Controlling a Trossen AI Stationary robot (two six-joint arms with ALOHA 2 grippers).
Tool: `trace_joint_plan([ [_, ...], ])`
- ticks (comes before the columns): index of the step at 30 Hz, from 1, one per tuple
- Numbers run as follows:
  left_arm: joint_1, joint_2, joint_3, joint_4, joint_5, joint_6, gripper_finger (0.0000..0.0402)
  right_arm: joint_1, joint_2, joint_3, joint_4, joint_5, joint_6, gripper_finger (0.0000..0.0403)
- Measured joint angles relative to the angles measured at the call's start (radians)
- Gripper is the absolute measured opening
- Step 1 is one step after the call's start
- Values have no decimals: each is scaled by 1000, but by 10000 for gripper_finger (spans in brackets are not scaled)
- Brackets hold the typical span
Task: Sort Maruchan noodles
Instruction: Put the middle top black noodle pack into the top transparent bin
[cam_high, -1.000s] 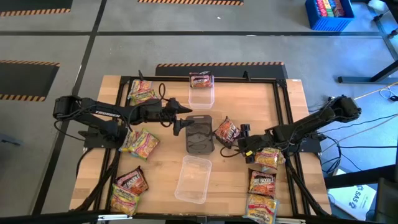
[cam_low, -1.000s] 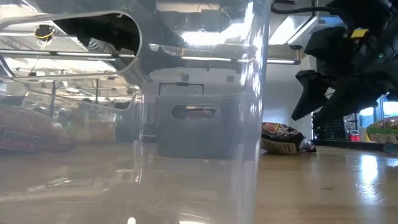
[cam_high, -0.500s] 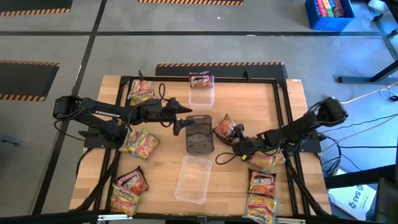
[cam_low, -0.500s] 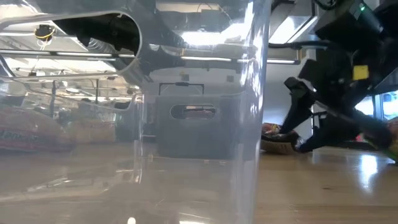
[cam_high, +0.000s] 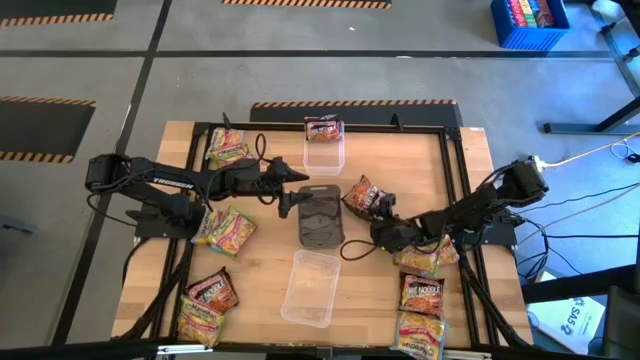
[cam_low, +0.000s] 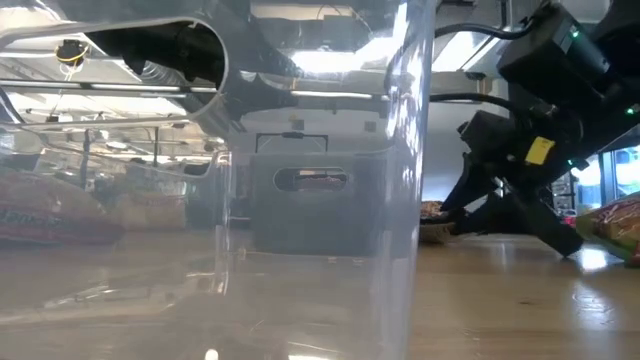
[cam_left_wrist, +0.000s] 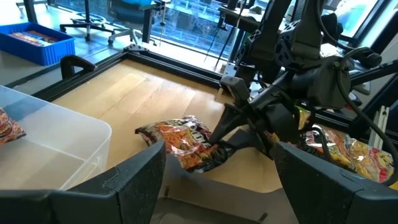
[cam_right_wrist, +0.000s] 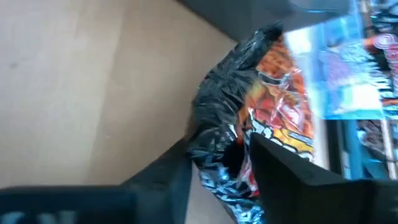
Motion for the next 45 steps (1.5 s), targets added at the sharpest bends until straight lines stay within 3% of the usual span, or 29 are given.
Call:
trace_joint_plan([
  [6, 0, 0, 0, 0, 3, 1, 293, 0, 4, 0, -1, 27, 64, 44],
  [11, 0, 0, 0, 0, 4, 2, 293, 1, 1, -2, -6, 63, 92, 5],
  [18, 0, 0, 0, 0, 4, 2, 293, 1, -88, -2, -6, 114, 94, 4],
  [29, 0, 0, 0, 0, 4, 2, 293, 1, -431, 48, -132, 112, 93, 1],
  [35, 0, 0, 0, 0, 4, 13, 293, 1, -535, 138, -213, 62, 93, 1],
  [45, -15, 0, 0, 4, 32, 131, 293, 1, -548, 247, -227, -112, 84, 0],
])
